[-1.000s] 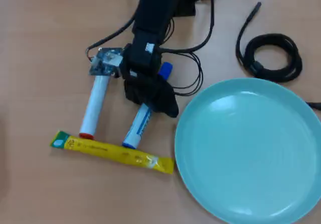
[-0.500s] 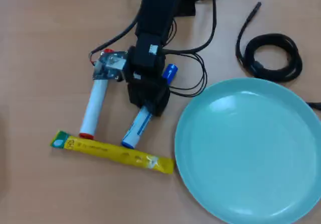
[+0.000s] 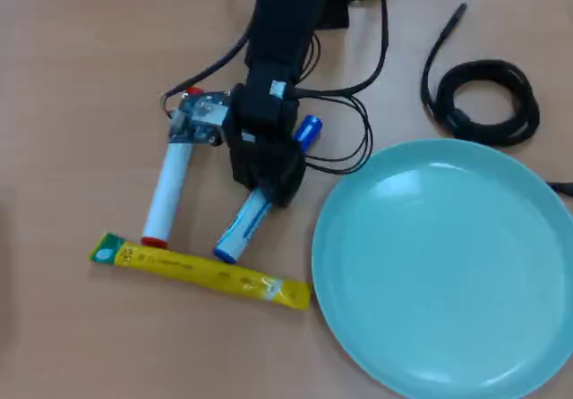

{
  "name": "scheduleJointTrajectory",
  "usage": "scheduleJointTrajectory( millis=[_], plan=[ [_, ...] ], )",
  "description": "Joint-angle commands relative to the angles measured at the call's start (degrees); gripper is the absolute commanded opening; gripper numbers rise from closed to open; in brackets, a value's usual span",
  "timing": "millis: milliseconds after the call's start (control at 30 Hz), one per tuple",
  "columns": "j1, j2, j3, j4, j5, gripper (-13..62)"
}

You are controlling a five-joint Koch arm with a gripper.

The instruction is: Pick up the blue pen, then put it in the green bowl

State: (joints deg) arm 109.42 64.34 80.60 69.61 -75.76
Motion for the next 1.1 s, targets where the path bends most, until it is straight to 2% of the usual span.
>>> scheduleJointTrajectory(
  millis=[0, 200, 567, 900, 1067],
  plan=[
    [-1.0, 0.6, -1.8, 7.4, 0.1, -7.1],
    [-5.9, 2.3, -4.7, 15.5, 1.1, -7.1],
    [-7.3, 9.1, -11.4, 23.3, 6.4, -7.0],
    [-11.4, 12.6, -22.4, 29.0, 17.4, -7.0],
    [-13.5, 16.6, -24.3, 28.9, 28.9, -7.0]
  ],
)
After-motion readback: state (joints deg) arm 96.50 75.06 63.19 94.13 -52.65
